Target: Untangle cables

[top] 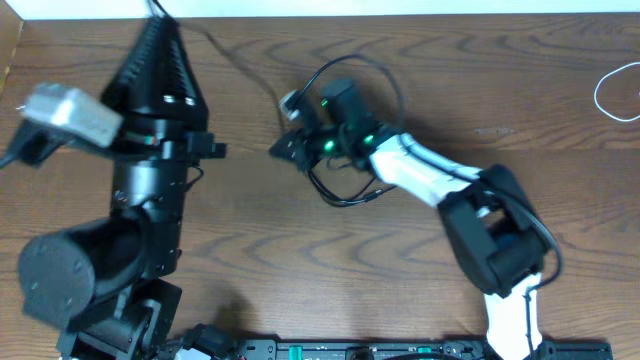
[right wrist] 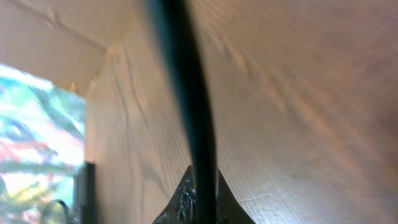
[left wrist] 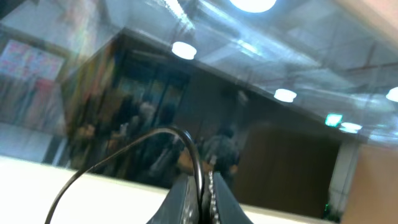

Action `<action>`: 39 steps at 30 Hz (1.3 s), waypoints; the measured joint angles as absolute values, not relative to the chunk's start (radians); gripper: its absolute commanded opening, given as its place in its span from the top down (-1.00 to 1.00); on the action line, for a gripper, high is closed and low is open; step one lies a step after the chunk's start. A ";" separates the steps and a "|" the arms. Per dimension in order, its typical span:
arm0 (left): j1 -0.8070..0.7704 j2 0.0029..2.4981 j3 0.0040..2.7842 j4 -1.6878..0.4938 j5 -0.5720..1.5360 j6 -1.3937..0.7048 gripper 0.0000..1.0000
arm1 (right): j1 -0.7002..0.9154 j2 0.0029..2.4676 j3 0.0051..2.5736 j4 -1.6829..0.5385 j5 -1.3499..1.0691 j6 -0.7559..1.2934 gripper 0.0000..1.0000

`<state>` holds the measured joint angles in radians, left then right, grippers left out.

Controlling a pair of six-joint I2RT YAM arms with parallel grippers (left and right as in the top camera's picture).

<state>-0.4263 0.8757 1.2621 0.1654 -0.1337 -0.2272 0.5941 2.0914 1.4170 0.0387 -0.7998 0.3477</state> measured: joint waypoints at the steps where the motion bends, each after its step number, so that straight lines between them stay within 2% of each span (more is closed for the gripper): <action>1: -0.426 0.876 1.267 0.091 -0.132 -0.228 0.85 | 0.560 2.056 1.417 0.034 -0.823 0.368 0.98; 3: -0.426 0.880 1.267 -0.081 -0.102 -0.226 0.85 | 0.484 1.970 1.417 0.036 -0.865 0.418 0.98; 6: -0.424 0.916 1.267 -0.305 0.052 -0.197 0.85 | 0.381 1.872 1.420 0.043 -0.942 0.513 0.98; 9: -0.424 0.999 1.266 -0.415 0.225 -0.170 0.85 | 0.327 1.857 1.422 0.020 -1.001 0.587 0.98; 14: -0.423 1.227 1.266 -0.447 0.547 -0.056 0.85 | 0.327 1.864 1.420 -0.019 -1.046 0.631 0.98; 19: -0.422 1.404 1.261 -0.384 0.771 0.047 0.85 | 0.321 1.864 1.420 -0.056 -1.085 0.648 0.98; 26: -0.406 1.399 1.259 -0.386 0.893 0.123 0.85 | 0.237 1.920 1.420 -0.081 -1.106 0.644 0.98; 33: -0.402 1.414 1.257 -0.600 0.947 0.270 0.85 | 0.193 2.019 1.418 -0.085 -1.173 0.604 0.98; 39: -0.401 1.600 1.257 -0.620 0.960 0.315 0.85 | 0.179 2.021 1.418 -0.104 -1.230 0.575 0.98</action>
<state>-0.4007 1.6001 1.2568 -0.6201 0.9596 0.3153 0.1787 2.0212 1.4178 -0.1043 -1.2297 0.5755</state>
